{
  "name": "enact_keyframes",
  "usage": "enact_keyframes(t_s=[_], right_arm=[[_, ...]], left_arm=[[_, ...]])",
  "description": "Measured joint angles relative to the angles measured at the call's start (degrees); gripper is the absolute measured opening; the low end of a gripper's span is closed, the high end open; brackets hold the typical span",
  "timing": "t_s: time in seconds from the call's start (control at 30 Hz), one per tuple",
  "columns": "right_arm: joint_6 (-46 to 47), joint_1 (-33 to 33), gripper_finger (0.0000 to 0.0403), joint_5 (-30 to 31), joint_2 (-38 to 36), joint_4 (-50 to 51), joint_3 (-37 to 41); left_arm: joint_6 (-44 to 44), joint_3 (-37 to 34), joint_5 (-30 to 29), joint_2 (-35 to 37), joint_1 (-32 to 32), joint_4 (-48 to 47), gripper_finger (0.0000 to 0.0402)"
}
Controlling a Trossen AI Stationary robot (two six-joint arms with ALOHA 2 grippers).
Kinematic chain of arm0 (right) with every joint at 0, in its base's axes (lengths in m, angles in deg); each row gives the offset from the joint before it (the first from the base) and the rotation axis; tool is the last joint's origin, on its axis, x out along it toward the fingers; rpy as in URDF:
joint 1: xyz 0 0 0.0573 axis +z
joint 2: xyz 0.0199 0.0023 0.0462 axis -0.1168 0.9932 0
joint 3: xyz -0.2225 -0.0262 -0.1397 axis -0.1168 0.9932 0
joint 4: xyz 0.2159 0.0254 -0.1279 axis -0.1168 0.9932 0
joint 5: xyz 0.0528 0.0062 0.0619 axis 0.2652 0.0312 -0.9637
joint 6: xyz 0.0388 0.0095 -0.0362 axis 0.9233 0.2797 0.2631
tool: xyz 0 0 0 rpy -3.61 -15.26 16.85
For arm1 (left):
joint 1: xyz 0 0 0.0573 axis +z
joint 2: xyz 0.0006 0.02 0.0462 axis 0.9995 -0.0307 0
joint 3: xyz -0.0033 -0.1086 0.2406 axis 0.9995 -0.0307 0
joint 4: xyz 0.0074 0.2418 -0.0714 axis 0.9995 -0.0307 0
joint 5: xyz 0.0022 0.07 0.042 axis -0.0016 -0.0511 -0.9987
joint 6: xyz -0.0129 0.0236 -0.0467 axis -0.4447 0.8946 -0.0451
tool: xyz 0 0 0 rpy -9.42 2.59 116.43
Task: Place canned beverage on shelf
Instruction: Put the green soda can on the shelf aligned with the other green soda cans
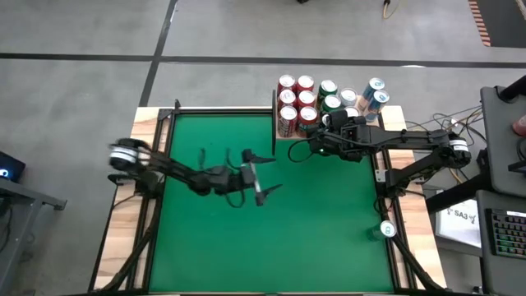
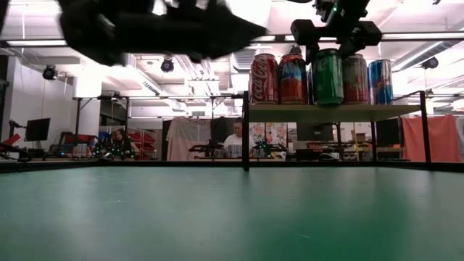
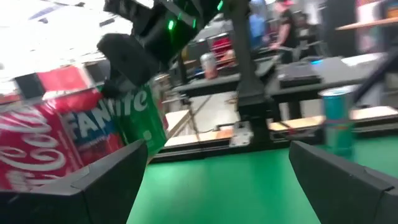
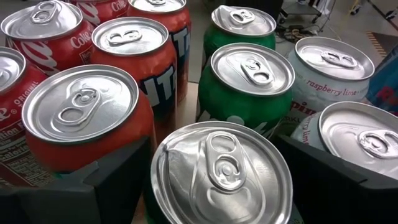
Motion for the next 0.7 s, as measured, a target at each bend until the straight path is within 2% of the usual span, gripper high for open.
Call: enact_keyframes(t_s=[0.2,0.4,0.5,0.7], right_arm=[[-0.5,0.0,0.0327,0.8,0.0,-0.1,0.0],[-0.6,0.0,0.0327,1.0,0.0,-0.1,0.0],[-0.6,0.0,0.0327,1.0,0.0,-0.2,0.0],[-0.6,0.0,0.0327,1.0,0.0,-0.1,0.1]], left_arm=[[0.0,13.7,-9.9,-16.6,-0.2,5.9,0.0339],[7.7,25.8,-24.2,-30.1,-0.3,16.3,0.026],[11.8,32.0,-24.6,-35.3,-0.5,16.5,0.0209],[12.3,41.8,-24.9,-43.1,-0.4,16.7,0.0099]])
